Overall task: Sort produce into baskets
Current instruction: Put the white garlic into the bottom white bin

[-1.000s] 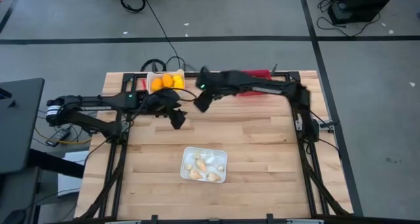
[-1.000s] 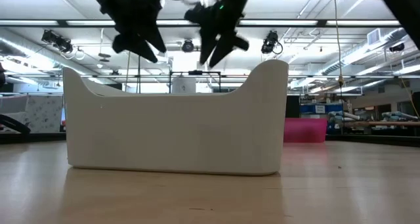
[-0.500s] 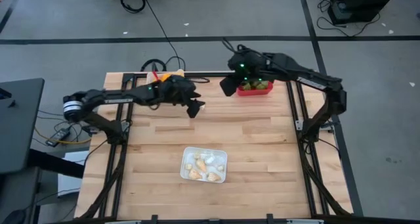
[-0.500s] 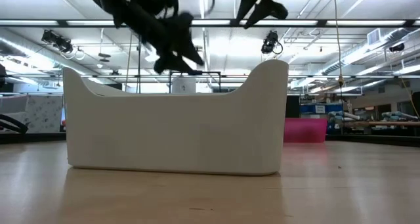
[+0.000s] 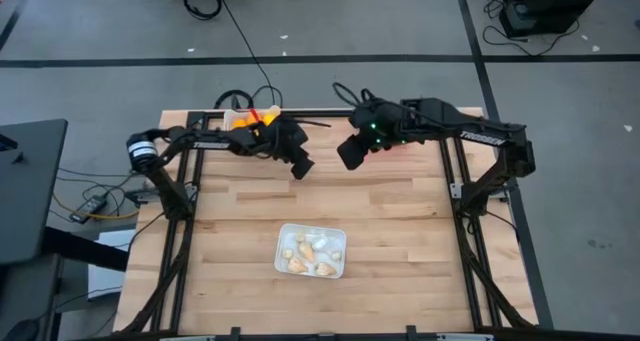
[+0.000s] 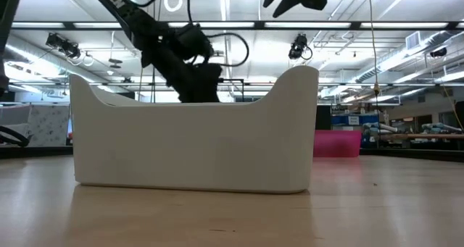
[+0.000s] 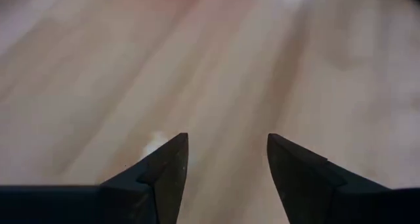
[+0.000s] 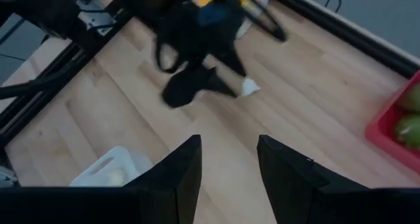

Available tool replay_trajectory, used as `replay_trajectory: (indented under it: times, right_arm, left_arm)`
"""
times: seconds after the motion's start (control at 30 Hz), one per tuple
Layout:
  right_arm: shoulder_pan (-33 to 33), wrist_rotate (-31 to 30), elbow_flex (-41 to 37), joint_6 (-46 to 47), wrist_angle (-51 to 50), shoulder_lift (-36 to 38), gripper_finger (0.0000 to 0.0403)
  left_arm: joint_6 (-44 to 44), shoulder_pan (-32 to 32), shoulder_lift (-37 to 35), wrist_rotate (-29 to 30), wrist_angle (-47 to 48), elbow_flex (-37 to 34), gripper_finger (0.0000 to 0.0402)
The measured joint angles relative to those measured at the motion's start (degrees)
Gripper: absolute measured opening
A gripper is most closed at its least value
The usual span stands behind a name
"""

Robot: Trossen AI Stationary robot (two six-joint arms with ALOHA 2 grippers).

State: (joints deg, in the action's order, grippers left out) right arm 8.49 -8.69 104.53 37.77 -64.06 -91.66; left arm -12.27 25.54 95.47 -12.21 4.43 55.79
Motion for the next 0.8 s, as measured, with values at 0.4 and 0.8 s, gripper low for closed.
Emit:
replay_trajectory:
  times: [0.4,0.8]
  right_arm:
    - [-4.27,-0.84,0.0,4.22,-0.08,-0.02,0.016]
    - [-5.05,-0.26,0.0,4.73,-2.13,-0.04,0.016]
  left_arm:
    - [-7.01,-0.45,8.96,9.33,5.04,4.43,0.0207]
    - [-2.58,-0.92,16.19,14.32,18.86,15.67,0.0203]
